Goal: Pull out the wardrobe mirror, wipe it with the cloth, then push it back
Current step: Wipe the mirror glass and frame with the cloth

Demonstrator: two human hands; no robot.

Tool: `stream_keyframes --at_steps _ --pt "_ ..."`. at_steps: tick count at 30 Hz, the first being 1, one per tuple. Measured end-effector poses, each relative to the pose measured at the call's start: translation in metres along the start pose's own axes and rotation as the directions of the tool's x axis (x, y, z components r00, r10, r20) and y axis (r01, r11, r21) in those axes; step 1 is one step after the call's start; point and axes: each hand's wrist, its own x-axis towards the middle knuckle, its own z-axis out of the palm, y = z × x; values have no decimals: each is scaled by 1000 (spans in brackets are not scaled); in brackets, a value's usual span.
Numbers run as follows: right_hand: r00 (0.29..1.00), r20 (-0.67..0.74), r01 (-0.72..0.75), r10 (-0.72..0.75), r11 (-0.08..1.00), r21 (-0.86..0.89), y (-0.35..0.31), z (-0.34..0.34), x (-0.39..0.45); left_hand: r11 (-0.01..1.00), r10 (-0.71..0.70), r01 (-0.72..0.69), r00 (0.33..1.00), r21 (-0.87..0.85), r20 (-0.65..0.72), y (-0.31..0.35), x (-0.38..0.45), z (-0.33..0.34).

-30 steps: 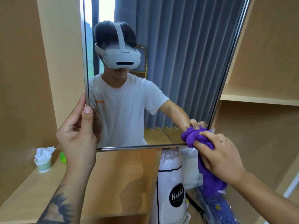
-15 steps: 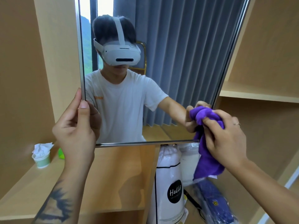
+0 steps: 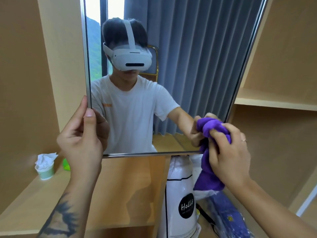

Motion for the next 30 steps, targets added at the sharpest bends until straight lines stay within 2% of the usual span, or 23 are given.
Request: stream_keyframes --at_steps 1,4,6,8,10,11,12,14,16,18,20,23,24,25,26,28,29,30 --pt "1000 14 25 -25 1000 12 -8 5 -11 1000 9 -9 1000 6 3 0 0 0" --pt "967 94 237 -235 971 -9 -22 14 -41 1000 20 -21 1000 16 8 -4 2 -1" --pt "946 82 314 -313 949 -5 -16 12 -25 1000 -15 15 1000 -11 -7 -6 4 -3" --pt "971 -3 239 -239 971 9 -9 9 4 999 -37 37 999 -11 -17 -7 6 -5" --pt "994 -110 19 -14 999 47 -6 5 29 999 -42 42 999 -4 -10 -7 6 -6" --pt "989 -136 -55 64 996 69 -12 6 32 999 -46 46 999 -8 0 -7 6 -6" --pt "987 -141 -66 77 995 77 -20 9 28 999 -49 50 999 -13 10 -7 6 -7" --pt "993 -78 99 -93 992 81 -40 16 3 999 -49 49 999 -14 22 -7 6 -8" --pt "928 36 369 -372 927 58 -51 15 -20 999 -39 39 999 -7 22 -9 6 -9" --pt "876 91 472 -474 880 47 -49 9 -11 1000 -25 25 999 7 21 -10 5 -9" --pt "911 28 411 -412 911 47 -45 4 17 999 -33 32 999 19 26 -8 5 -8" --pt "988 -91 137 -128 985 105 -51 2 41 998 -68 68 997 -1 31 -7 6 -8" --pt "990 -89 118 -108 986 118 -58 4 37 997 -74 74 997 -1 31 -6 5 -9" --pt "985 -67 169 -161 978 123 -66 7 29 997 -74 74 997 5 30 -6 5 -9" --pt "961 -29 277 -275 953 123 -72 10 19 998 -66 65 997 12 29 -7 5 -10" --pt "852 54 515 -521 852 95 -76 9 9 998 -51 50 998 25 33 -7 6 -11" --pt "814 66 572 -577 816 88 -73 6 16 998 -57 56 998 29 36 -6 6 -11" --pt "810 53 579 -584 811 79 -70 4 29 998 -65 64 997 30 38 -6 7 -11"
